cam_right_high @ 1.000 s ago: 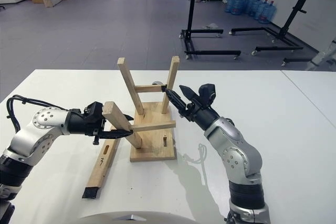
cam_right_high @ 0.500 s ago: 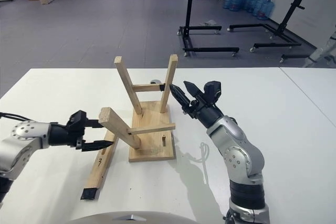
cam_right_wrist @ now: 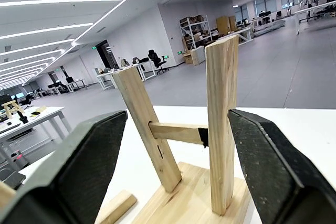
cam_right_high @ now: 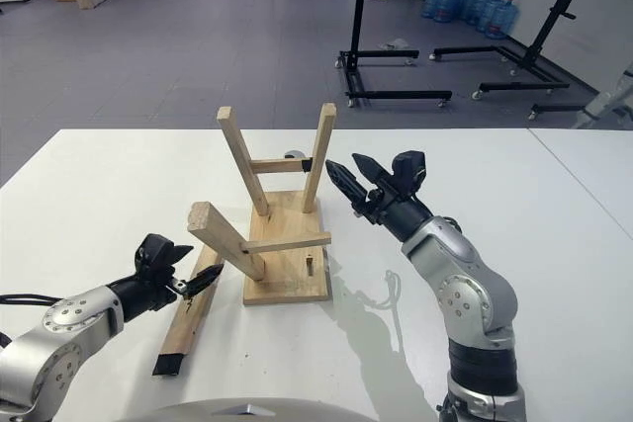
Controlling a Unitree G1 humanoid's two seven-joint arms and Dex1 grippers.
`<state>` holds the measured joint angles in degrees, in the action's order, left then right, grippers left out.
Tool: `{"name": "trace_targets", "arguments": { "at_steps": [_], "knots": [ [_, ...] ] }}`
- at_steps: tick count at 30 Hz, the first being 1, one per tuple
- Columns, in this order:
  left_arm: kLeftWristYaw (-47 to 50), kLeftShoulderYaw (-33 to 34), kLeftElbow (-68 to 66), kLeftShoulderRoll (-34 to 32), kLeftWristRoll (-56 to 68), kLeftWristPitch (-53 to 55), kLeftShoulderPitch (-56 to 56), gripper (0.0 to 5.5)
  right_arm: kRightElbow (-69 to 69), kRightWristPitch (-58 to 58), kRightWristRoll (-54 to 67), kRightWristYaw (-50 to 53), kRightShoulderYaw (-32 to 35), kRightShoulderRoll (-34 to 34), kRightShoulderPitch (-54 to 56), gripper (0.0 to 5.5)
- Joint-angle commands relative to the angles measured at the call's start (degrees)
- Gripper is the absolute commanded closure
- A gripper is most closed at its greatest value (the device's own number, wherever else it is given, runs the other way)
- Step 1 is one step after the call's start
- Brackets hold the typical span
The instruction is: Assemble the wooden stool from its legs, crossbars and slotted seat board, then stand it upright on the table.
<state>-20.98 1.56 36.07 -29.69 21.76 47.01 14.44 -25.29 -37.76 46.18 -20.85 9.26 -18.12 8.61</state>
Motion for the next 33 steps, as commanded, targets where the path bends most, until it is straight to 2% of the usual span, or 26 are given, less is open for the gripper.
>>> {"name": "trace_targets", "arguments": {
  "at_steps": [1, 3, 7, 12, 17, 22, 28, 30, 33],
  "knots": [
    [6.77, -6.65, -0.25, -0.54, -8.58, 2.31, 1.52, 0.59, -1.04, -2.33, 1.38, 0.26, 0.37, -1.55, 1.58, 1.98],
    [9.58, -8.26, -0.85, 0.7, -11.5, 2.45, 2.38, 0.3, -1.02, -2.97, 1.79, 0.13, -0.17, -1.98, 2.23, 1.98],
    [11.12, -10.68, -4.77, 4.61, -12.25, 2.1, 4.76, 0.3, -1.24, -5.04, 3.3, 0.81, -0.3, -2.1, 3.13, 1.98],
    [9.61, -4.03, -12.13, 9.71, -7.75, -1.37, 9.94, 0.99, -2.7, -6.18, 4.4, 2.13, -0.29, -1.56, 3.21, 1.98],
    [5.46, -1.48, -21.34, 7.57, -7.52, -6.55, 11.22, 1.64, -3.77, -6.18, 5.82, 3.17, 0.15, -0.86, 2.37, 1.98],
    [2.75, -5.08, -26.48, 2.06, -12.0, -10.7, 7.88, 2.35, -2.68, -3.85, 4.38, 3.41, 0.13, 0.14, 2.85, 1.98],
    [-0.31, -6.74, -31.08, -1.46, -12.55, -14.66, 4.99, 2.75, -1.9, -1.14, 2.87, 3.6, 0.14, 1.48, 2.61, 1.98],
    [-2.02, -5.73, -31.4, -1.78, -11.09, -17.11, 4.04, 2.86, -1.66, -0.36, 2.36, 3.56, 0.03, 1.73, 2.7, 1.98],
    [-6.05, -0.31, -30.76, -1.69, -5.99, -22.07, 1.79, 2.96, -0.93, 0.2, 2.75, 2.96, 0.7, 1.29, 3.15, 1.98]
  ]
}}
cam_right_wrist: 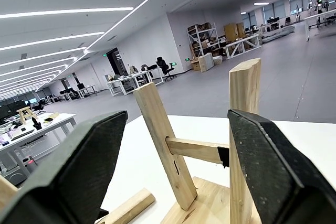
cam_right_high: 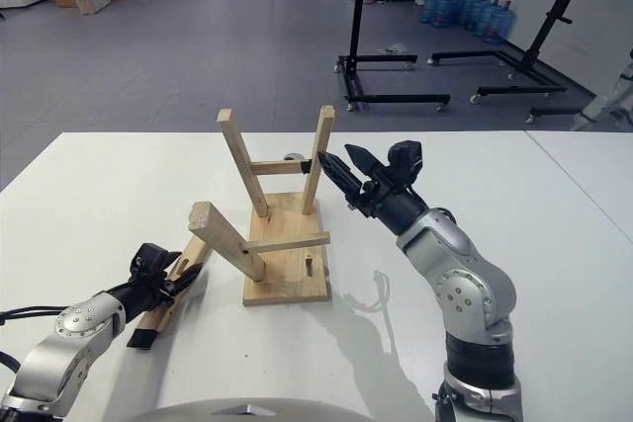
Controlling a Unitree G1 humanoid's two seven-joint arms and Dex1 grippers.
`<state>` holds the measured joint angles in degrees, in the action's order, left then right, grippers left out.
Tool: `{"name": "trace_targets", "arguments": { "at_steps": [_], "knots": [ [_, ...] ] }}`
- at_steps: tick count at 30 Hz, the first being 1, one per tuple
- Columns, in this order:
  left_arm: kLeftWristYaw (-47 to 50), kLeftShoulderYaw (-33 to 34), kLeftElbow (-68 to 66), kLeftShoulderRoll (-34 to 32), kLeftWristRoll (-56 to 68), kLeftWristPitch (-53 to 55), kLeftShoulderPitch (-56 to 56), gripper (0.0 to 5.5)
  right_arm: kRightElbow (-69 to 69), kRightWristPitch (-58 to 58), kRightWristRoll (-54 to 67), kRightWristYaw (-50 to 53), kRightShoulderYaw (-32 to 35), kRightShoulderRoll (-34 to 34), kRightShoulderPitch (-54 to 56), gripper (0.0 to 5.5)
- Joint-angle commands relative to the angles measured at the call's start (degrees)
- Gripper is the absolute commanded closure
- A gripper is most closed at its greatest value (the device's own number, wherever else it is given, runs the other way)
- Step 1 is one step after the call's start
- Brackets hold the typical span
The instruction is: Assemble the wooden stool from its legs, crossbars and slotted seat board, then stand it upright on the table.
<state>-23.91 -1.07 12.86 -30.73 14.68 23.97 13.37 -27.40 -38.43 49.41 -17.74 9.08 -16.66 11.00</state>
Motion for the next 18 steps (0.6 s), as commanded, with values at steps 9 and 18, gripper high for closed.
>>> {"name": "trace_targets", "arguments": {
  "at_steps": [9, 18],
  "knots": [
    [-22.88, 22.14, 8.93, -4.57, 36.12, -2.47, -11.64, 3.96, 3.77, -6.46, 27.06, -9.48, 8.96, -6.78, 8.86, 1.98],
    [-8.06, 18.29, 11.0, -11.65, 22.81, 10.63, -11.79, 4.54, 1.22, -3.88, 26.21, -5.91, 6.6, -5.45, 5.95, 1.98]
  ]
}}
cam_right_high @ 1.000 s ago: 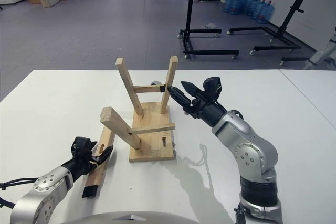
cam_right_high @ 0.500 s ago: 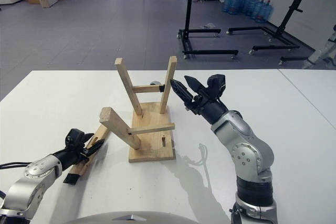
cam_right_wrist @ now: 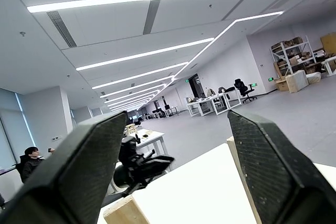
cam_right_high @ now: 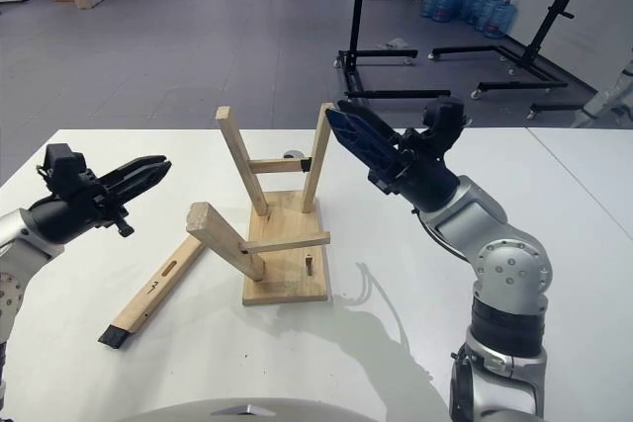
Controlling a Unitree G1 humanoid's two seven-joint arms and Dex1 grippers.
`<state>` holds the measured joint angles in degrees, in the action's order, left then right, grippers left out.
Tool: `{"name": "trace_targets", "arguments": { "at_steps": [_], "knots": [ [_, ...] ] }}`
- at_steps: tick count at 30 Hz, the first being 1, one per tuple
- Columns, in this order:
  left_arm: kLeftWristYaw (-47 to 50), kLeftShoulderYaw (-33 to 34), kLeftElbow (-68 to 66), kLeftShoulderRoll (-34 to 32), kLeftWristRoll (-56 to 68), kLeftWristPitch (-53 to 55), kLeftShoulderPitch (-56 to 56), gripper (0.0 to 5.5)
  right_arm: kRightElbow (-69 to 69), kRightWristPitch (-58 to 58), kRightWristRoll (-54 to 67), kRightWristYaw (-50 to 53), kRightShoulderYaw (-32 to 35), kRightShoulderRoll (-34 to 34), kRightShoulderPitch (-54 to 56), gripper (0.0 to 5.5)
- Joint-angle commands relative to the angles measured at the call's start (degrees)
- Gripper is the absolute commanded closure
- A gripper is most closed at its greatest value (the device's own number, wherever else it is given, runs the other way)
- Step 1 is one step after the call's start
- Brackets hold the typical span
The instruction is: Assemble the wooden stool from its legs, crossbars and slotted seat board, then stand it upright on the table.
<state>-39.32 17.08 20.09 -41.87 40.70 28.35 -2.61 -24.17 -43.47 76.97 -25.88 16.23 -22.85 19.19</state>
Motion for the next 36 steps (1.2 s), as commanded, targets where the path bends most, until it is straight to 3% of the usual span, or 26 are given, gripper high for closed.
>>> {"name": "trace_targets", "arguments": {
  "at_steps": [1, 5, 8, 13, 22, 27, 36],
  "knots": [
    [10.95, 0.16, 6.03, 0.62, -3.27, 9.34, 5.84, 4.39, -2.53, 1.47, -1.33, 2.96, -0.63, 0.94, -2.9, 1.98],
    [20.86, -2.45, 14.94, 6.41, 0.1, 19.92, 10.93, 3.78, -4.15, 2.03, -2.47, 4.76, -1.4, 0.54, -4.76, 1.98],
    [23.05, -5.87, 14.48, 6.73, -4.59, 21.1, 15.57, 3.31, -5.25, 1.98, -3.72, 5.58, -2.77, 0.55, -5.64, 1.98],
    [20.0, -8.72, 9.67, 3.41, -13.15, 16.37, 19.42, 2.63, -6.72, 2.37, -3.68, 6.8, -3.87, 0.93, -7.15, 1.98],
    [17.45, -11.33, 4.77, 6.94, -16.57, 14.25, 21.41, 1.65, -6.03, 3.29, -4.09, 6.74, -4.94, 0.99, -6.99, 1.98],
    [16.75, -10.69, -1.23, 8.12, -18.7, 12.05, 23.71, 1.89, -6.13, 3.41, -3.24, 7.29, -4.59, 1.03, -6.81, 1.98],
    [10.7, -13.36, 0.1, 5.77, -19.14, 10.34, 26.77, 3.4, -5.49, 4.0, -3.65, 7.83, -4.93, 1.11, -6.01, 1.98]
  ]
}}
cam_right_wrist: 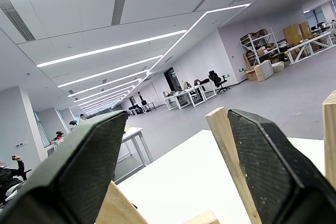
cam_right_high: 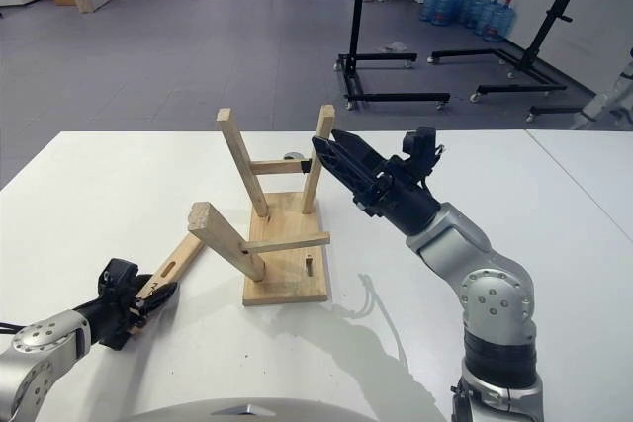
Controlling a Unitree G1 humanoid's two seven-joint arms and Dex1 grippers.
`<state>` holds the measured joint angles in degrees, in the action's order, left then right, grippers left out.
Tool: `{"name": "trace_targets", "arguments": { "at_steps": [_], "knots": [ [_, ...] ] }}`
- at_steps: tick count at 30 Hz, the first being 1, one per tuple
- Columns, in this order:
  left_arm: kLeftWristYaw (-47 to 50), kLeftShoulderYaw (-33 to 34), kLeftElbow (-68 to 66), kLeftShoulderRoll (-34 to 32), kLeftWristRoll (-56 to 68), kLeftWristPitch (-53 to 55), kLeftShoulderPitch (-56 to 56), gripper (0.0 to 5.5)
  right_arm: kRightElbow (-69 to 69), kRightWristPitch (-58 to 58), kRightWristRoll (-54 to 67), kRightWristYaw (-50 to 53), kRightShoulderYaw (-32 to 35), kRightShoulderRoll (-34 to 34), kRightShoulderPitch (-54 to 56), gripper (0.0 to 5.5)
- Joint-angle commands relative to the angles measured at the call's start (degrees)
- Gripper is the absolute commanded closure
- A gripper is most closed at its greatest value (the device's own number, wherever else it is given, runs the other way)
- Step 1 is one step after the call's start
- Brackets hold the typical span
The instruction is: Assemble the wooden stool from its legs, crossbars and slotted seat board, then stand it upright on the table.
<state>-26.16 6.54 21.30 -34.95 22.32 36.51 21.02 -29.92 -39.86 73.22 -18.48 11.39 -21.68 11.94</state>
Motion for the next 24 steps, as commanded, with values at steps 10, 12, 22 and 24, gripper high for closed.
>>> {"name": "trace_targets", "arguments": {
  "at_steps": [10, 12, 22, 24],
  "knots": [
    [-9.46, 10.75, 0.01, 3.32, 9.89, -12.57, -7.84, 3.46, 1.69, 2.76, -2.7, -1.43, 0.26, -0.06, 3.41, 1.98],
    [-14.34, 14.78, 5.62, 3.72, 20.45, -14.63, -11.87, 3.46, 3.06, 3.51, -3.66, -2.59, 0.35, -0.28, 4.92, 1.98],
    [-28.23, 4.7, 1.0, 1.45, 41.02, -4.8, -38.39, 3.46, 8.71, -1.51, 7.15, -15.3, -5.8, 2.52, 16.82, 1.98],
    [-30.12, 2.5, -1.75, 1.72, 40.08, -3.74, -42.37, 3.46, 9.76, -1.56, 5.27, -17.2, -7.81, 3.48, 18.55, 1.98]
  ]
}}
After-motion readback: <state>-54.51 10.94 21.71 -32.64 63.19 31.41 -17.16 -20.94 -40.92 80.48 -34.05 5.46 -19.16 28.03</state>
